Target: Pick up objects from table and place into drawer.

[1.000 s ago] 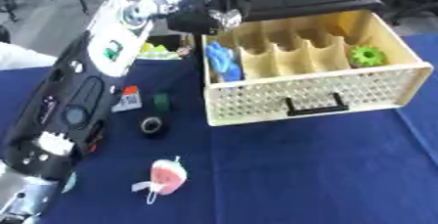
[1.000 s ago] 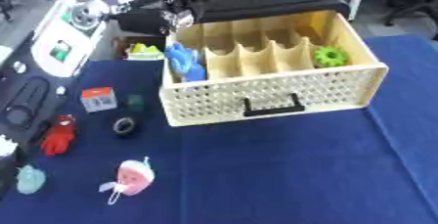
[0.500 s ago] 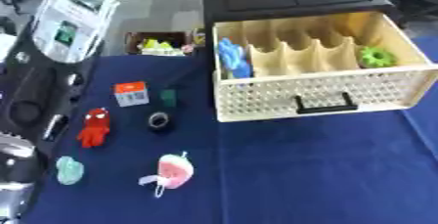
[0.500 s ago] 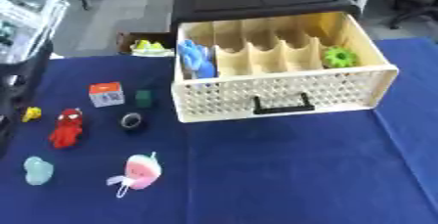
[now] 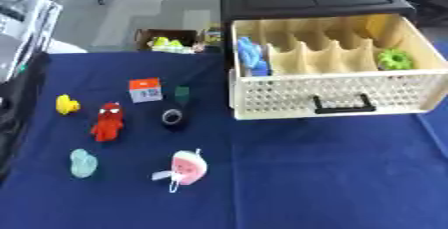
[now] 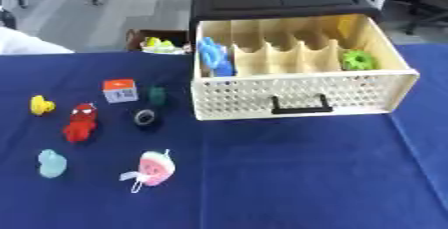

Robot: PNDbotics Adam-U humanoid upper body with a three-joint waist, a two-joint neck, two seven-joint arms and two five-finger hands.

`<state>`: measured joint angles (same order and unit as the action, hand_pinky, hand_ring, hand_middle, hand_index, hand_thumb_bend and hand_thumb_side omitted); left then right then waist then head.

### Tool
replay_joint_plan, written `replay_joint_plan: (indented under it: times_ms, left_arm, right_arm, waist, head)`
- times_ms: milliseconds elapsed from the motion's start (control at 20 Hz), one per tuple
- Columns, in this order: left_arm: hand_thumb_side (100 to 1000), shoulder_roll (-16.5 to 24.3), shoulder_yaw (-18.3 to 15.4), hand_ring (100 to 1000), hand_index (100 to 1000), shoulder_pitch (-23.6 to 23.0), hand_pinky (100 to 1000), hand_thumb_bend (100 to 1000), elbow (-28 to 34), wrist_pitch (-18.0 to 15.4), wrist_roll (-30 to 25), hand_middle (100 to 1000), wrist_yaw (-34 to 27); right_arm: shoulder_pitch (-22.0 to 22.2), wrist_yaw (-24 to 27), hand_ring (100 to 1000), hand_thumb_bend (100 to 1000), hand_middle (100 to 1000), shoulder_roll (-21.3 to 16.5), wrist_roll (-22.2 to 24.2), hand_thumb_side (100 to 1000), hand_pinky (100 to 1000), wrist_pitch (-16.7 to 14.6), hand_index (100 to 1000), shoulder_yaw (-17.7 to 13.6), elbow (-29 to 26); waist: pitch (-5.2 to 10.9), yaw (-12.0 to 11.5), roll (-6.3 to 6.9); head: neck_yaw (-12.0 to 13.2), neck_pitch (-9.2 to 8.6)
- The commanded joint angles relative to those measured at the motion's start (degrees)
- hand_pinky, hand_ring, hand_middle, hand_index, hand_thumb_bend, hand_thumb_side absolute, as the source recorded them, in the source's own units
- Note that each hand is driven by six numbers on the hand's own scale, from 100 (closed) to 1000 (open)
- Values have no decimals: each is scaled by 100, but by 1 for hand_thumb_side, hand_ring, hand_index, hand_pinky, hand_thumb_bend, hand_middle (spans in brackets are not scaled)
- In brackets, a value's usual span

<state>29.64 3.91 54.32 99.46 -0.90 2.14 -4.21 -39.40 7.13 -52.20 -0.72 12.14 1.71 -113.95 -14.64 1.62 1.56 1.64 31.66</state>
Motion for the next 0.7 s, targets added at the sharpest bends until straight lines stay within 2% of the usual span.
replay_joint_plan:
  times_ms: [50,150,300,500,700]
  left_arm:
    - [752,250,-168,588,761,-285,436,100,536,32,284,590,-150]
    - [763,230,-236,587,752,-629,438,100,800,64,403,587,-159]
    - [775,168,-322,585,736,-1073,438,100,1116,150,464,584,-128]
    - [812,-9,-474,580,737,-1654,432,100,1394,233,435,581,-28]
    - [853,-312,-673,578,735,-2199,430,100,1506,154,430,579,53]
  right_arm:
    - [-131,-166,665,100,573,-526,390,1000,642,53,799,159,-64]
    - [-181,-249,690,100,596,-735,754,1000,645,66,812,337,-64]
    - [-282,-349,663,100,579,-983,1394,1000,612,14,786,580,-64]
    - [-387,-381,633,100,562,-1147,2128,1000,584,-40,769,845,-64]
    - [-463,-272,660,100,596,-1195,2768,1000,586,-49,789,1091,-64]
  waist:
    - [149,-11,-39]
    - [173,-15,-64]
    - [199,1,-102]
    - [187,28,-123]
    - [144,1,-140]
  head:
    - [22,62]
    - [26,60]
    - [24,44]
    - [0,11]
    - [-70,16]
